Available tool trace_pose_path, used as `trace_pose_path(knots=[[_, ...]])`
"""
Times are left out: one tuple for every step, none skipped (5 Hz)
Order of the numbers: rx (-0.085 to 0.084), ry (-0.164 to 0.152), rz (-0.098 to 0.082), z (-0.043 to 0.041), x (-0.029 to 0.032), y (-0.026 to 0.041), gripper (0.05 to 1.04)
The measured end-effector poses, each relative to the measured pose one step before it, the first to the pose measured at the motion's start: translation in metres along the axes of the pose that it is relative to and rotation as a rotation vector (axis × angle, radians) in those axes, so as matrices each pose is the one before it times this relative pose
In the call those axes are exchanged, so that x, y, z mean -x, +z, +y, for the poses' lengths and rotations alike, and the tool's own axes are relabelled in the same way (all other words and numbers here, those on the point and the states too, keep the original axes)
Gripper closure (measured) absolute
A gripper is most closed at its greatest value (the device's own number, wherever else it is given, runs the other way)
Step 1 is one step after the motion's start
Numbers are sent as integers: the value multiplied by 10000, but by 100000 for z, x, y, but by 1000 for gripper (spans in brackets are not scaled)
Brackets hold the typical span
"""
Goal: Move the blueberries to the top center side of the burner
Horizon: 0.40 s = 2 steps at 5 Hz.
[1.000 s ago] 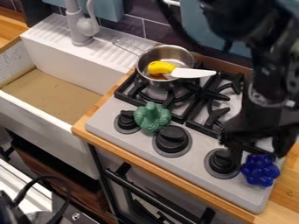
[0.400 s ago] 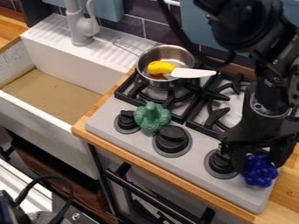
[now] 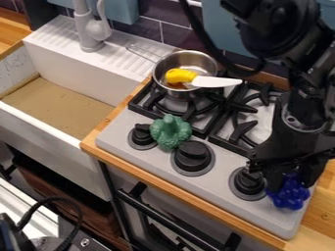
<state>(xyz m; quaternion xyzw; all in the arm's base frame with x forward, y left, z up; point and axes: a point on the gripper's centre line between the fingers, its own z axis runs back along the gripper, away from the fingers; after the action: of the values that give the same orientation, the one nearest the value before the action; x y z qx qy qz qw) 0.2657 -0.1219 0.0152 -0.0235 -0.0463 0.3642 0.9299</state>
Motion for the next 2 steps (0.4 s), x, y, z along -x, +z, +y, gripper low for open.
trace_pose_path(knots=[[-19, 7, -57, -2, -102, -18, 487], [-228, 390, 214, 475, -303, 193, 487]])
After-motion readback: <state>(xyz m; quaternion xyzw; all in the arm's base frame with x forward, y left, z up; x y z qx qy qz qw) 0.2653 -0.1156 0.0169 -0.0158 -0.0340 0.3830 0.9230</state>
